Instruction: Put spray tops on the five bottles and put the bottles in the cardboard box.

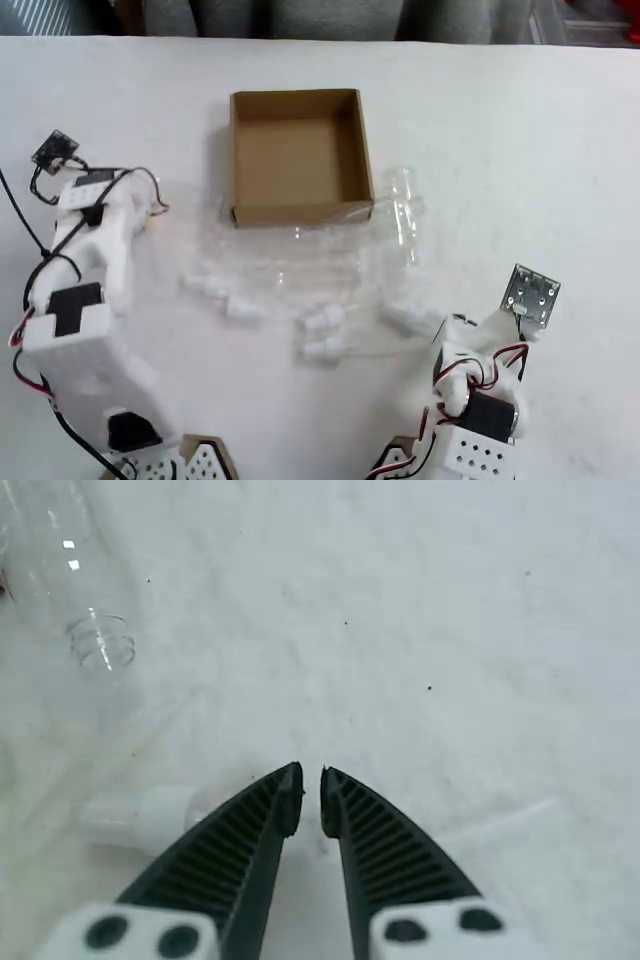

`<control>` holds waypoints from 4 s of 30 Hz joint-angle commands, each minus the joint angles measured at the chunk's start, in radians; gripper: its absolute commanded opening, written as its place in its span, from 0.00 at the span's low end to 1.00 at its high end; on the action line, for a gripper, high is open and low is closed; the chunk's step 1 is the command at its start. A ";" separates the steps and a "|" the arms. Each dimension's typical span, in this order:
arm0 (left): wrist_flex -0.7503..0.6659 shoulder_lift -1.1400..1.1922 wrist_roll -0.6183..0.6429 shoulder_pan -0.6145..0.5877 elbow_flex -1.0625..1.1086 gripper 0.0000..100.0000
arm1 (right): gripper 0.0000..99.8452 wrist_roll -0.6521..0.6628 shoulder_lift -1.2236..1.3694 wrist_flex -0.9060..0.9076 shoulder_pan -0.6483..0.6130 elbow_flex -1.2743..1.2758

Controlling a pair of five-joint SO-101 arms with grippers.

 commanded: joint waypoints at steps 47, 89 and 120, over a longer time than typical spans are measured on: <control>0.348 -0.631 0.032 0.073 0.215 0.29 | 0.02 0.002 -0.002 0.010 0.004 0.009; 0.233 -0.202 -0.281 0.199 0.083 0.35 | 0.02 0.002 -0.004 0.028 0.008 0.009; 0.508 -0.202 -0.146 0.033 -0.184 0.34 | 0.02 0.002 -0.004 0.030 0.008 0.009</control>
